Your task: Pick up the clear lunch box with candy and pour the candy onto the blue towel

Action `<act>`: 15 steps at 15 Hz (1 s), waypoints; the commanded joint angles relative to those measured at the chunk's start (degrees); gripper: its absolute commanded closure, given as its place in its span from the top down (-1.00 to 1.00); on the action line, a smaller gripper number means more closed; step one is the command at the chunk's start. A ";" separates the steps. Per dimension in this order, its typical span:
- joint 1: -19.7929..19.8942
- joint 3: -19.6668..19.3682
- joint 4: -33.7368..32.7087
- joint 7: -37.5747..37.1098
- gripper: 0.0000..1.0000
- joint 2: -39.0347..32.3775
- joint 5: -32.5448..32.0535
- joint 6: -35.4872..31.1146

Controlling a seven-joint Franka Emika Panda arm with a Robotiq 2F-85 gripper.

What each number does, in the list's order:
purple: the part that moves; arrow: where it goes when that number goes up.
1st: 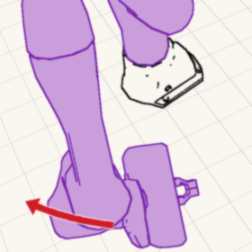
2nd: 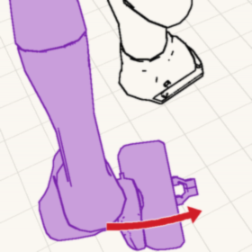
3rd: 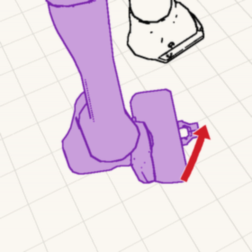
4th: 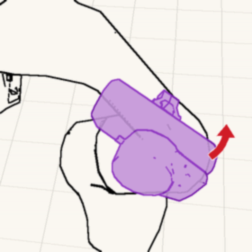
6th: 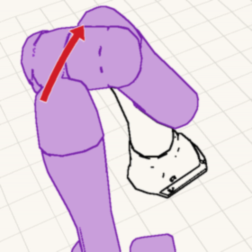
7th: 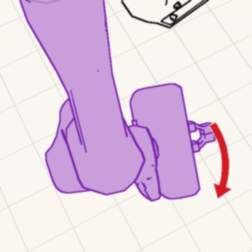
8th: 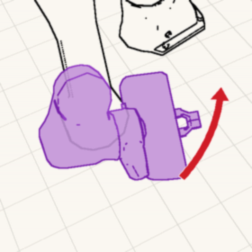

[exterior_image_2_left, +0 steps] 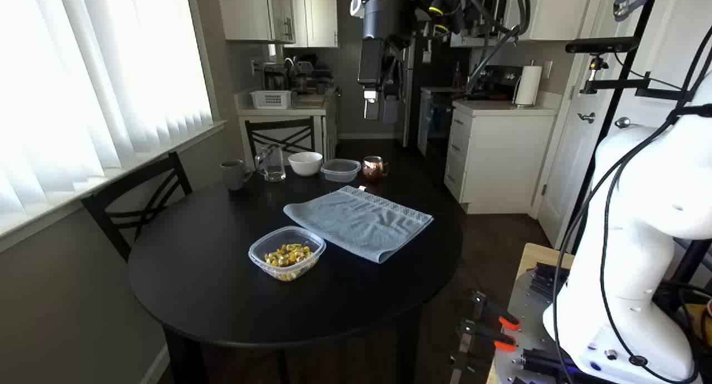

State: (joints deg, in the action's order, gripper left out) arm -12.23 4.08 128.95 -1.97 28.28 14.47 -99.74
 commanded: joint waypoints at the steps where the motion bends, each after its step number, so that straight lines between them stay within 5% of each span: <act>1: 1.46 1.15 -0.20 0.50 1.00 -0.01 0.52 0.33; 10: 1.95 1.56 -1.24 -0.32 1.00 -1.75 -0.56 0.07; 15: 4.11 4.34 -3.28 0.70 1.00 -14.58 -10.51 -19.43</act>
State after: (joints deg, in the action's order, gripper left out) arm -10.04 6.58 128.05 -1.97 22.96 8.56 -109.64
